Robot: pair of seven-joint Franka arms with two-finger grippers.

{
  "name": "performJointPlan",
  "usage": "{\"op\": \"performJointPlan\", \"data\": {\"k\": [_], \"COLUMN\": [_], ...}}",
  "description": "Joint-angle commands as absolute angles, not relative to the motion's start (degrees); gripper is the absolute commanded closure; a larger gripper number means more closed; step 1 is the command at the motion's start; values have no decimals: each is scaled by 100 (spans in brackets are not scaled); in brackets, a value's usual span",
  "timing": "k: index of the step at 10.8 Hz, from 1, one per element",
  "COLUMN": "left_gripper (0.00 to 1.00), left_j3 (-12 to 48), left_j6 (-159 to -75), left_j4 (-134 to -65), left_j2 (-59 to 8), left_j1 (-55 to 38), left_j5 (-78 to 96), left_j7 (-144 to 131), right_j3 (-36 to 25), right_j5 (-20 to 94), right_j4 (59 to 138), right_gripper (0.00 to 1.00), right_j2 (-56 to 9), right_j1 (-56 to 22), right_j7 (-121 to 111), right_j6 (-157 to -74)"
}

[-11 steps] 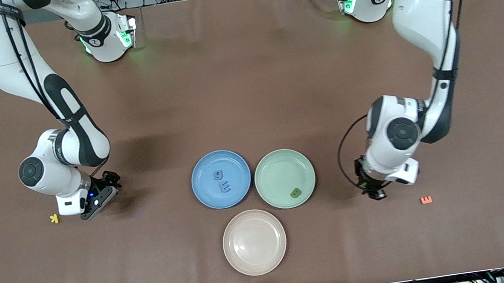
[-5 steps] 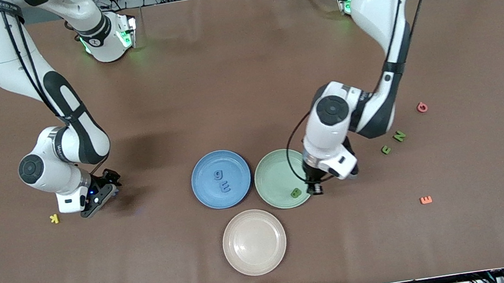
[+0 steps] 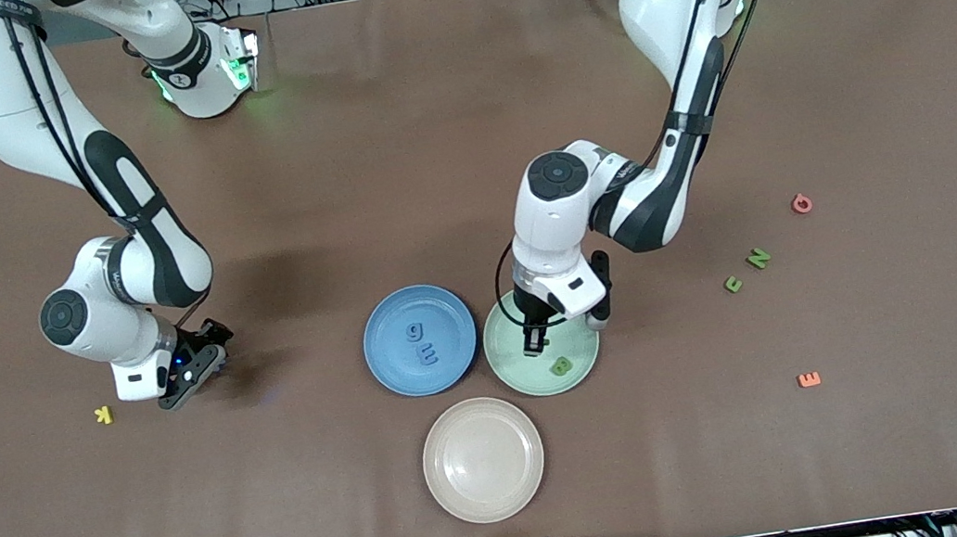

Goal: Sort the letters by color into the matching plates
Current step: 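Place the b on the green plate while the right gripper grasps the x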

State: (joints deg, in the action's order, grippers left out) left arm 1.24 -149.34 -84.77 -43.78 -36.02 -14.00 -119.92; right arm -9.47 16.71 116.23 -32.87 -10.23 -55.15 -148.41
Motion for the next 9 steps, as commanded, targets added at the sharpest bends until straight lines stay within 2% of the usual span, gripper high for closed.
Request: {"op": "performJointPlan", "data": {"k": [1, 5, 7, 9], "left_gripper": [18, 9, 8, 8], "left_j3": [97, 105, 193, 761], "left_j6": [-14959, -14547, -14327, -13898], "left_j4": [-8551, -8788, -8807, -8807], "left_j2": [-4395, -4325, -4245, -4175], "left_j1": [-3595, -3376, -3113, -2430], "left_j5": [-1758, -1767, -1758, -1749], "left_j7": [-10847, -10241, -9951, -9285], "right_j3": [-879, -879, -879, -879], "right_j5": [1714, 1714, 1723, 1723], "right_j4": [11769, 11742, 11742, 11733], "right_gripper": [55, 65, 69, 76], "right_j2": [-3243, -3243, -3243, -3234], "right_j1": [-1055, -1055, -1063, -1098], "right_j7": [-5590, -5581, -5572, -5537], "right_j6": [-14950, -14941, -14941, -14941]}}
